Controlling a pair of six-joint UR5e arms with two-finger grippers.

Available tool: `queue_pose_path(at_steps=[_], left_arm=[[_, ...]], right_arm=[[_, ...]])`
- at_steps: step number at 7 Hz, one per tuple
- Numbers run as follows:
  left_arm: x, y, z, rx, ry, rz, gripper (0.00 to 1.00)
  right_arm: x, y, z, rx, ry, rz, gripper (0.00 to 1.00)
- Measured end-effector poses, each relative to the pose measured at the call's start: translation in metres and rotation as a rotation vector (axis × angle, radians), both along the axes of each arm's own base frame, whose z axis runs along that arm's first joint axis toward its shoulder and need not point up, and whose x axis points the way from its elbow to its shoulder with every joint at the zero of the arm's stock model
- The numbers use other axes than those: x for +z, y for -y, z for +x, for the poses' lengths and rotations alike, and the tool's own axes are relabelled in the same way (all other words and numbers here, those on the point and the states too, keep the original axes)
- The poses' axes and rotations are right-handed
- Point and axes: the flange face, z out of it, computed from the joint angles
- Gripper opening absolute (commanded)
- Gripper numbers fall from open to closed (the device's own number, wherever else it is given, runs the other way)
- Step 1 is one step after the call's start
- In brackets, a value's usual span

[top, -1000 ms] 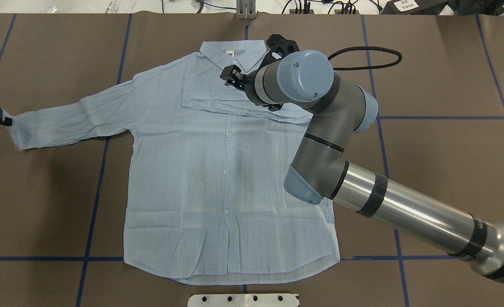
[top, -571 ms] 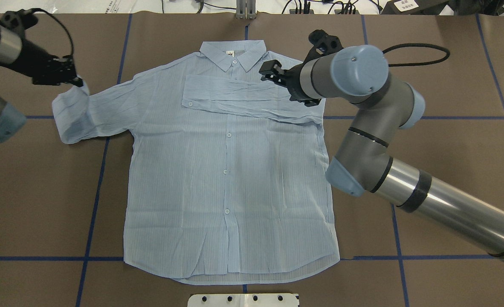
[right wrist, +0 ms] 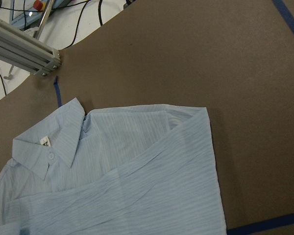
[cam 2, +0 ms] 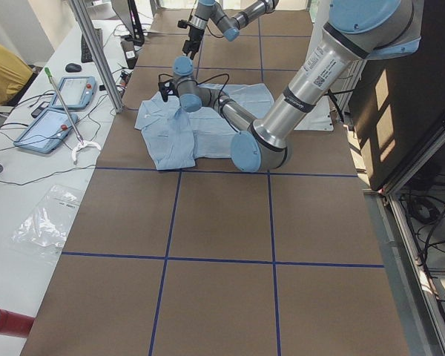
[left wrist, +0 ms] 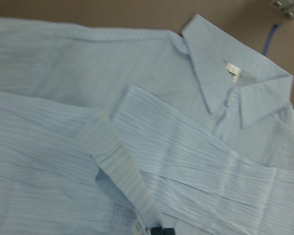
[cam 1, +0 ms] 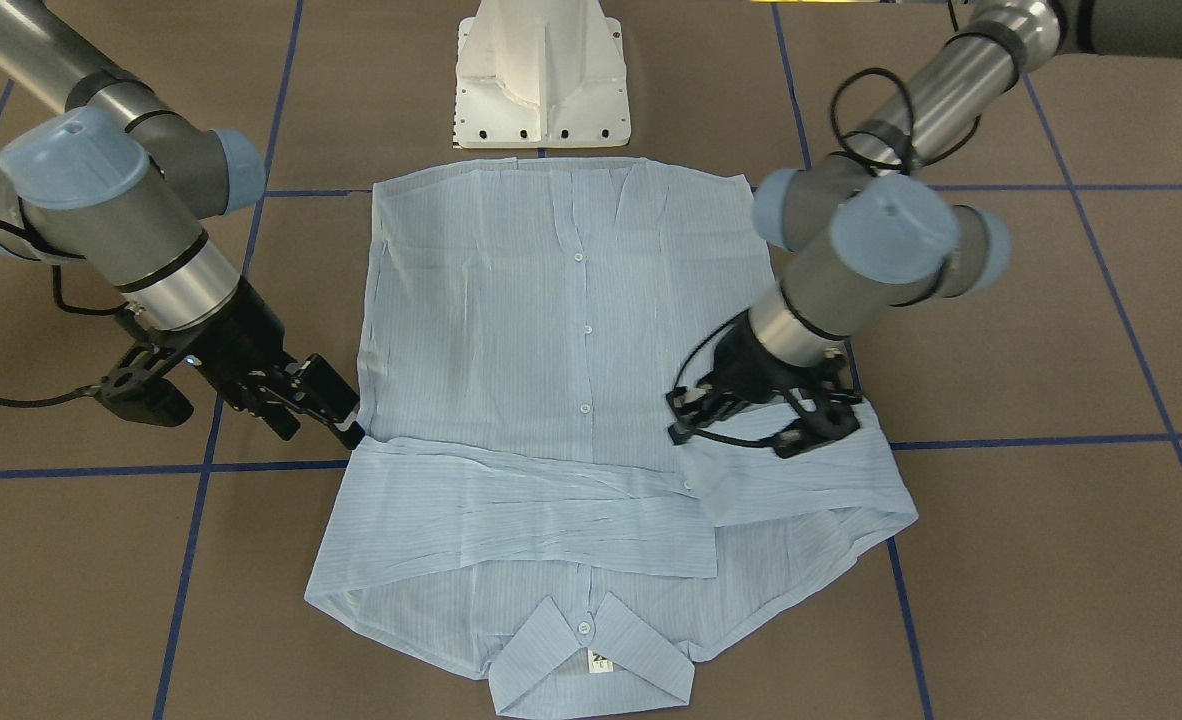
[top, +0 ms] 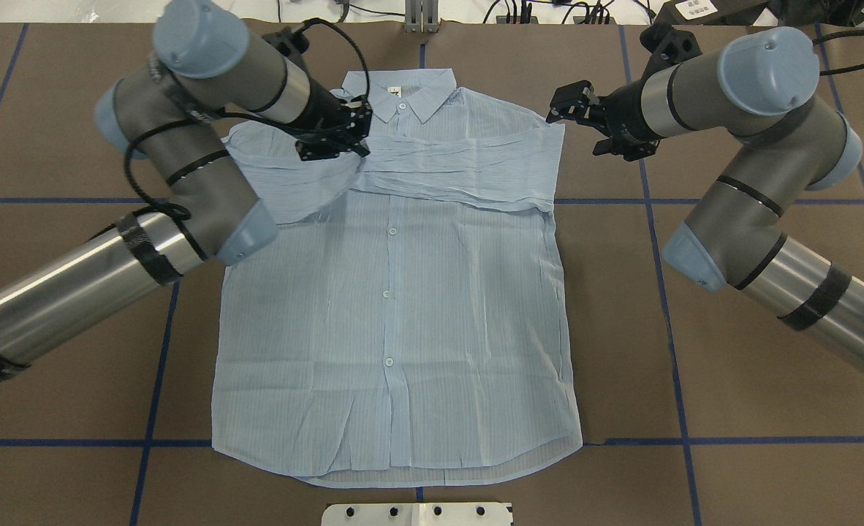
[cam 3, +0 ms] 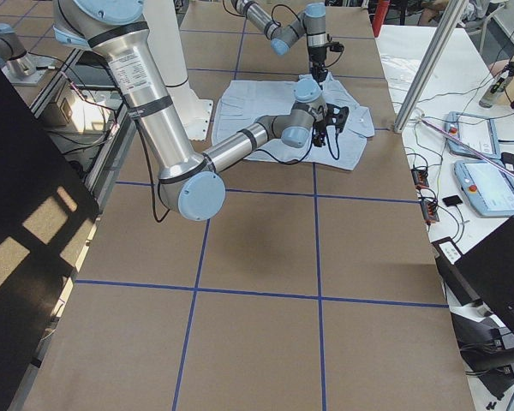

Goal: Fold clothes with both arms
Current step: 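Fold the other sleeve across the shirt with the left gripper while the right gripper withdraws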

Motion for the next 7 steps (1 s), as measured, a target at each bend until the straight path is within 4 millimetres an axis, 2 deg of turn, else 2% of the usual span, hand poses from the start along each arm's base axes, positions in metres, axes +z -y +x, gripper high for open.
queue_pose_path(at_steps=[1, 2, 3, 4, 5, 7], left_arm=[[-0.035, -0.014, 0.039, -0.012, -0.011, 0.0, 0.0], [-0.055, -0.032, 0.066, -0.017, -0.017, 0.012, 0.0], [-0.065, -0.046, 0.085, -0.022, -0.019, 0.024, 0.22], [-0.07, -0.056, 0.095, -0.023, -0.021, 0.032, 0.77], [-0.073, -0.061, 0.099, -0.021, -0.024, 0.036, 0.99], [-0.081, -0.065, 0.102, -0.018, -0.034, 0.045, 1.0]], right_arm=[[0.011, -0.001, 0.006, 0.001, -0.008, 0.0, 0.99], [0.018, -0.001, 0.008, 0.003, -0.014, -0.002, 0.99], [0.022, -0.002, 0.008, 0.004, -0.018, -0.004, 0.99], [0.025, -0.002, 0.009, 0.006, -0.022, -0.007, 0.99], [0.029, -0.003, 0.011, 0.006, -0.025, -0.011, 0.99], [0.034, -0.005, 0.013, 0.007, -0.029, -0.015, 1.0]])
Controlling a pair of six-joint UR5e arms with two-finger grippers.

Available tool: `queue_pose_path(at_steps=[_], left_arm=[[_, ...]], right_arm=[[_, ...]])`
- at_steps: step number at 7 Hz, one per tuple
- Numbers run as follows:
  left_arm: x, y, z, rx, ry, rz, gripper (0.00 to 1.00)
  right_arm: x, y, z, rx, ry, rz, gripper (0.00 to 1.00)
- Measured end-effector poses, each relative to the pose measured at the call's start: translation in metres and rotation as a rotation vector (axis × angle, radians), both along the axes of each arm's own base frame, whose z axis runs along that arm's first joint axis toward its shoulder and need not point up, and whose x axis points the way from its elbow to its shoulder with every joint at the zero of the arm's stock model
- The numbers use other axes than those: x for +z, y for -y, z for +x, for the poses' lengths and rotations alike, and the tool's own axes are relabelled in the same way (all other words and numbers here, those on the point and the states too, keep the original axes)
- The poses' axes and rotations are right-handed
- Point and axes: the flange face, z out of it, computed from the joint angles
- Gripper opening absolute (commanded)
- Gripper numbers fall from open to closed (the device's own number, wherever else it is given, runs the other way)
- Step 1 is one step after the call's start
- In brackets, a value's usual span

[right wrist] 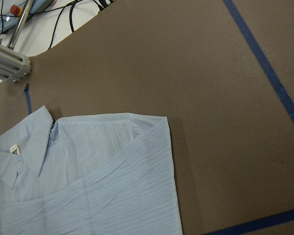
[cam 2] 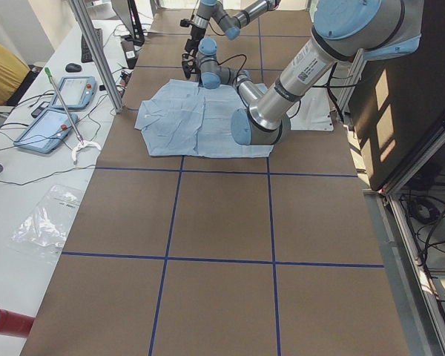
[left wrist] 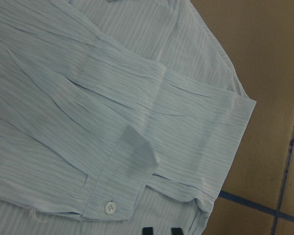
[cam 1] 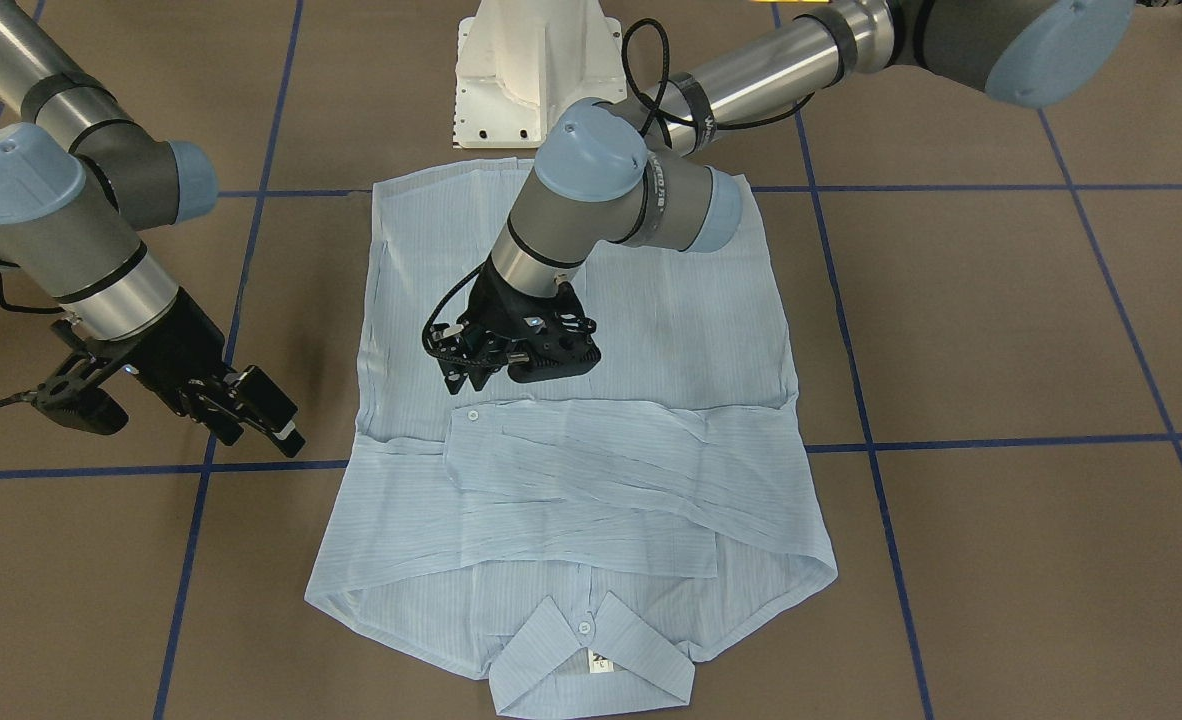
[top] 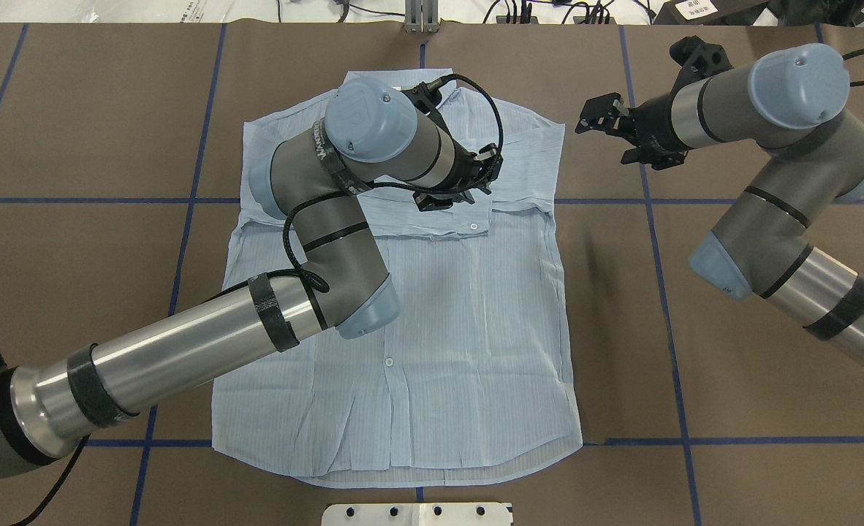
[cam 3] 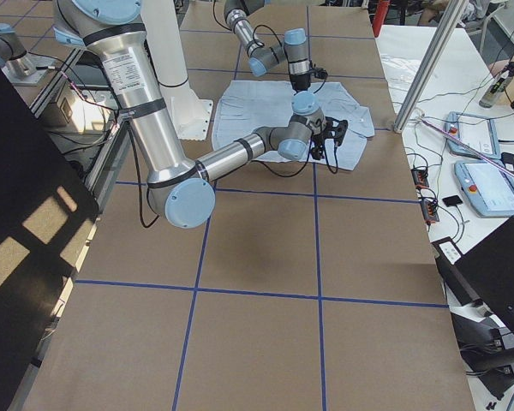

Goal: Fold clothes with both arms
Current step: 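Fold the other sleeve across the shirt with the left gripper while the right gripper withdraws, then release the sleeve with the left gripper while the right gripper moves to the hem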

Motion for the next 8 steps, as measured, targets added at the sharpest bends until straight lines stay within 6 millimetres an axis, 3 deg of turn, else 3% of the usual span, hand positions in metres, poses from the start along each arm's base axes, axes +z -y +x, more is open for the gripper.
queue_pose_path(at_steps=[2, 3, 5, 8], left_arm=[[-0.002, -0.009, -0.014, 0.0, -0.019, 0.014, 1.0], [0.015, -0.021, -0.033, 0.004, -0.029, 0.034, 1.0], [0.057, -0.051, -0.081, 0.026, -0.026, 0.116, 1.0], [0.117, -0.057, -0.119, 0.038, 0.048, 0.187, 1.0]], right_arm=[[-0.001, -0.013, -0.01, -0.022, 0.004, -0.004, 1.0], [-0.006, -0.035, -0.031, -0.067, 0.007, -0.009, 1.0], [-0.028, -0.101, -0.08, -0.144, -0.032, -0.052, 1.0], [-0.064, -0.228, -0.135, -0.158, -0.159, -0.173, 0.93]])
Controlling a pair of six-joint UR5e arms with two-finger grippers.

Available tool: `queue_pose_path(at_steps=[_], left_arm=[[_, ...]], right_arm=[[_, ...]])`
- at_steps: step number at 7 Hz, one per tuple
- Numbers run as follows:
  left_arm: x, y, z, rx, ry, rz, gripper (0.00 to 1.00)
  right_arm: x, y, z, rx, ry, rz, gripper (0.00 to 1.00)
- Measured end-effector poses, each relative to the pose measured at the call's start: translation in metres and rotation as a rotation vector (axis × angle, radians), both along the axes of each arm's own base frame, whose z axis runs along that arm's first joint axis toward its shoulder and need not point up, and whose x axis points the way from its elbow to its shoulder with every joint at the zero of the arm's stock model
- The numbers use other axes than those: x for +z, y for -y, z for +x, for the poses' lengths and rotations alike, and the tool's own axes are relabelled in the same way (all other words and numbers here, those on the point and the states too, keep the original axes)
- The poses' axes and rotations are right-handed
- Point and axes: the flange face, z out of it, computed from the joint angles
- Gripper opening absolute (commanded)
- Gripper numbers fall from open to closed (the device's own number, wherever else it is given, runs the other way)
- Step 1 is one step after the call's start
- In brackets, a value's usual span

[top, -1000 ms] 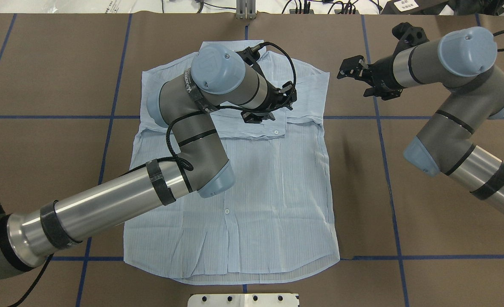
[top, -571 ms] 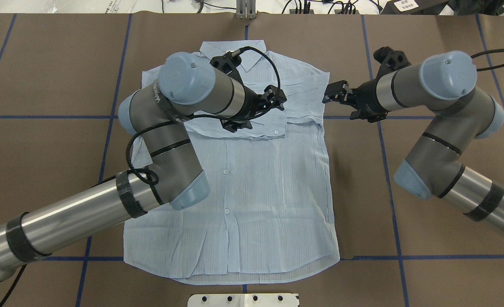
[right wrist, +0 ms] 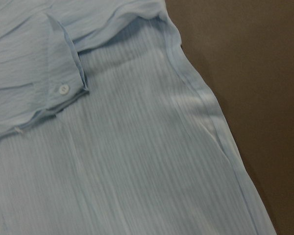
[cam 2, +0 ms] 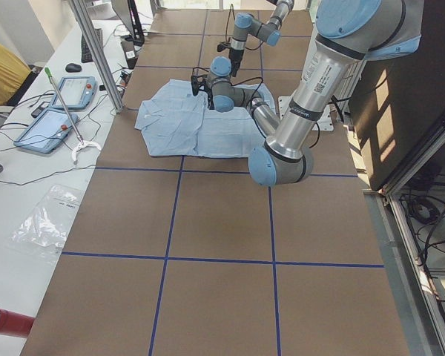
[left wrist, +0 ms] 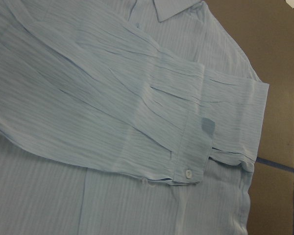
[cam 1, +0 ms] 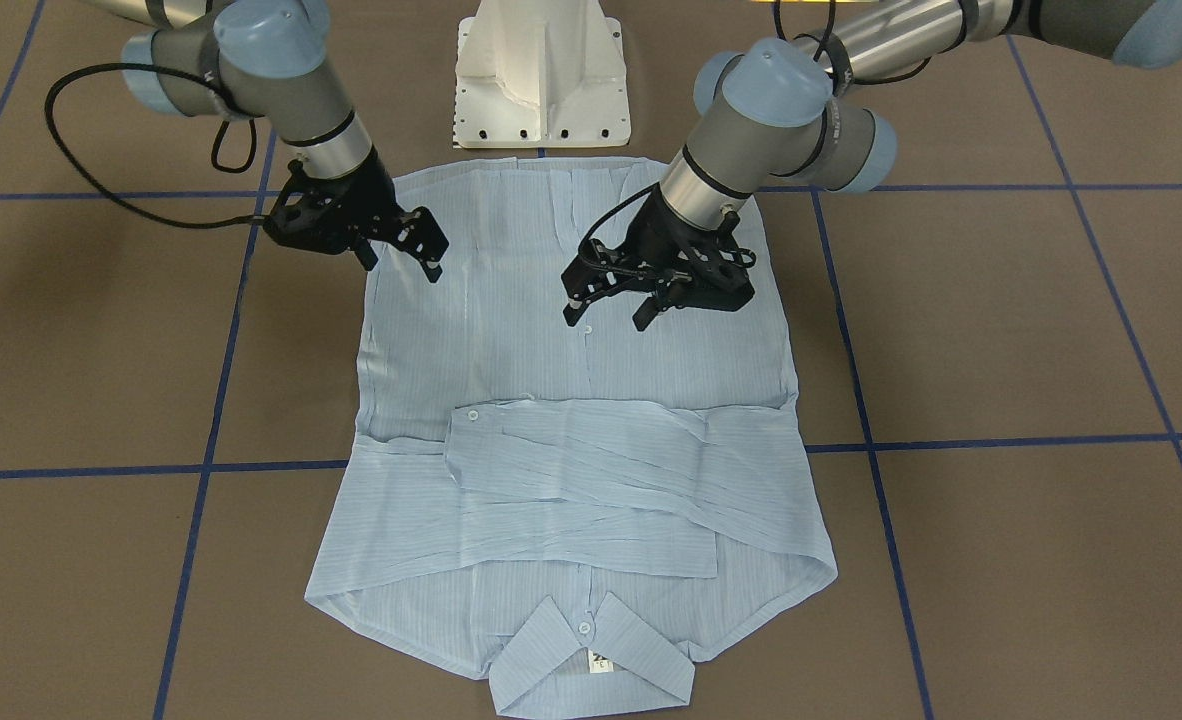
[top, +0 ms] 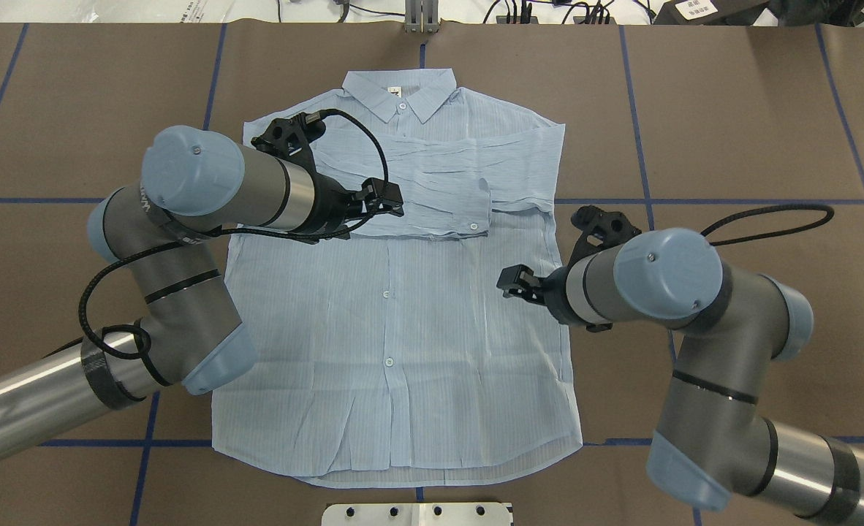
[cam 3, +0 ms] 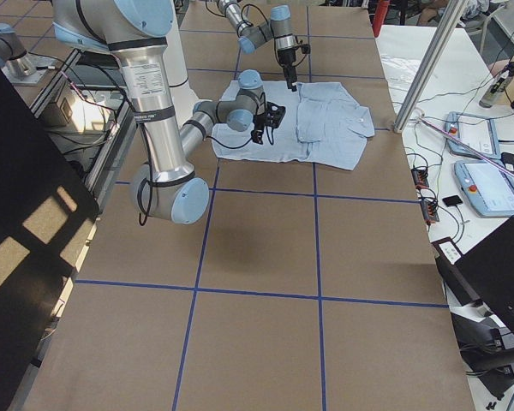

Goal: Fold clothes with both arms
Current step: 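Release the sleeve with the left gripper while the right gripper moves to the hem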

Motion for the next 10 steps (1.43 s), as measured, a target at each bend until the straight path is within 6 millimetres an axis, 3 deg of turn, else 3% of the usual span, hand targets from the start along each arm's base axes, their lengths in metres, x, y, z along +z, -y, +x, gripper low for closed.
queue_pose_path(at_steps=[2, 3, 5, 6, 8, 9, 10], left_arm=[[0.022, 0.005, -0.011, 0.015, 0.042, 0.041, 1.0], [0.03, 0.006, -0.013, 0.017, 0.052, 0.041, 1.0], [0.034, 0.006, -0.015, 0.016, 0.059, 0.04, 1.0], [0.035, 0.006, -0.014, 0.016, 0.059, 0.04, 1.0], [0.035, 0.006, -0.014, 0.015, 0.06, 0.039, 1.0], [0.035, 0.006, -0.014, 0.015, 0.06, 0.038, 1.0], [0.036, 0.005, -0.014, 0.015, 0.06, 0.038, 1.0]], right_arm=[[0.021, -0.075, -0.015, 0.003, -0.087, -0.023, 0.93], [0.034, -0.099, -0.019, 0.003, -0.115, -0.028, 0.93], [0.052, -0.125, -0.023, -0.008, -0.15, -0.035, 0.91], [0.056, -0.13, -0.024, -0.013, -0.159, -0.036, 0.83], [0.062, -0.134, -0.024, -0.018, -0.169, -0.037, 0.37], [0.063, -0.134, -0.024, -0.017, -0.171, -0.038, 0.05], [0.063, -0.135, -0.023, -0.017, -0.171, -0.038, 0.0]])
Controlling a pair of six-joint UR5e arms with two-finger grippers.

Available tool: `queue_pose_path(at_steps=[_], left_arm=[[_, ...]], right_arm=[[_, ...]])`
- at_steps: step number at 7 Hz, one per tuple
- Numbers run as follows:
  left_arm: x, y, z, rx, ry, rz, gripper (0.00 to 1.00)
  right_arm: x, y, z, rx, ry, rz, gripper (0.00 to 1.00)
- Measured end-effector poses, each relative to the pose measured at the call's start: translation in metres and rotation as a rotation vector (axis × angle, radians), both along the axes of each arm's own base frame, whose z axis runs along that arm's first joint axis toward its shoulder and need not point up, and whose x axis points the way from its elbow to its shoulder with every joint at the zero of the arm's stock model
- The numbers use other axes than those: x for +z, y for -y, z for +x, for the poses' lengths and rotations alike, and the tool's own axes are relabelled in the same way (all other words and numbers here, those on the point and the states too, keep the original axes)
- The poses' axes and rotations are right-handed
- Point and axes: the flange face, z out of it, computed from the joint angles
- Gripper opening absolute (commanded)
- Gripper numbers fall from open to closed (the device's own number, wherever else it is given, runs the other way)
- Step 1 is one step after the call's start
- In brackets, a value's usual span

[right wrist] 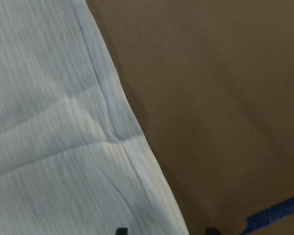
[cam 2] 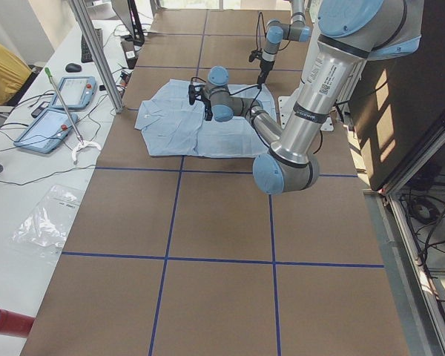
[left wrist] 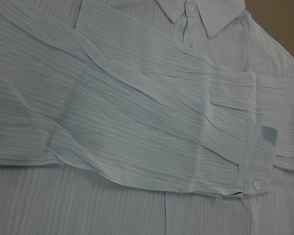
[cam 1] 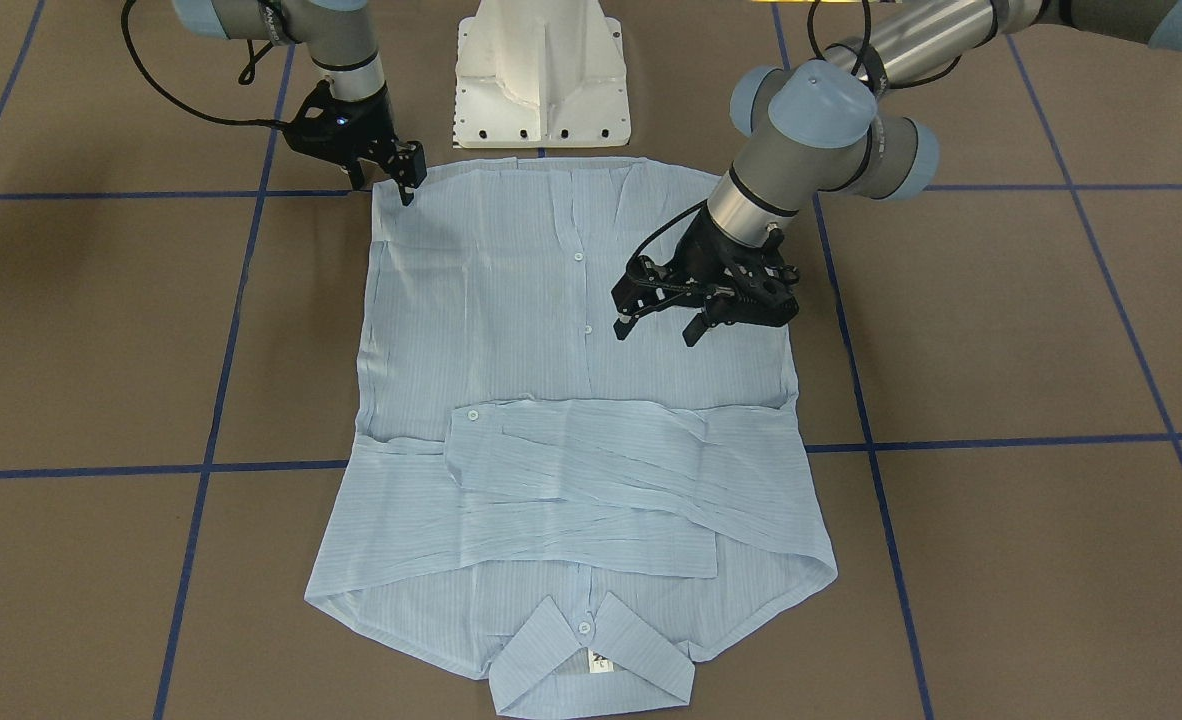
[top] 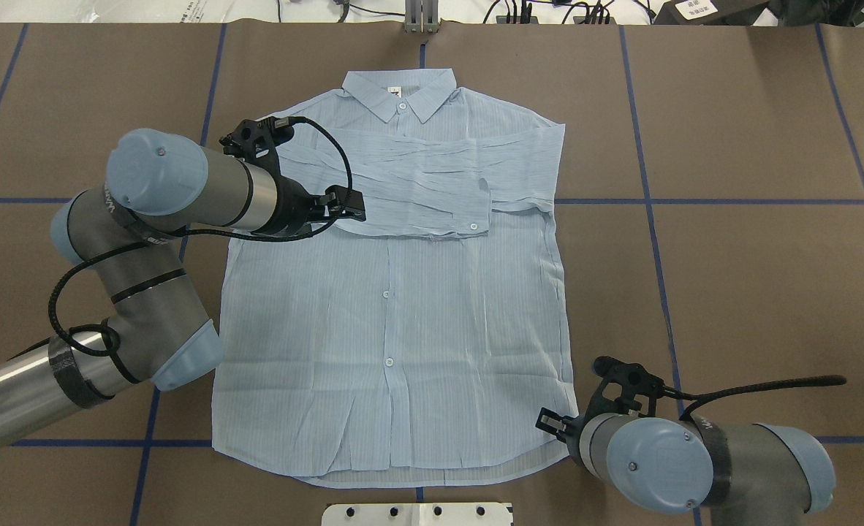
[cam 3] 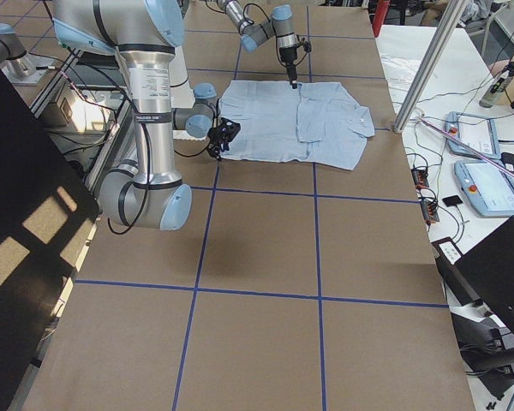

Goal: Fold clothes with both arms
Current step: 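Release the sleeve with the left gripper while the right gripper moves to the hem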

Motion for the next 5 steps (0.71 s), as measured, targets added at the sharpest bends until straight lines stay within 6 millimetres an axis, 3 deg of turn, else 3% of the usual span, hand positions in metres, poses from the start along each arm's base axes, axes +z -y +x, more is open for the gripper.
queue_pose_path(at_steps=[3, 5], left_arm=[[0.0, 0.0, -0.001, -0.003, -0.002, -0.006, 1.0], [0.01, -0.006, -0.011, -0.008, 0.002, -0.012, 1.0]], right_arm=[[-0.001, -0.002, 0.001, -0.003, 0.003, 0.0, 0.0], [-0.001, -0.007, 0.026, -0.013, 0.01, -0.002, 0.0]])
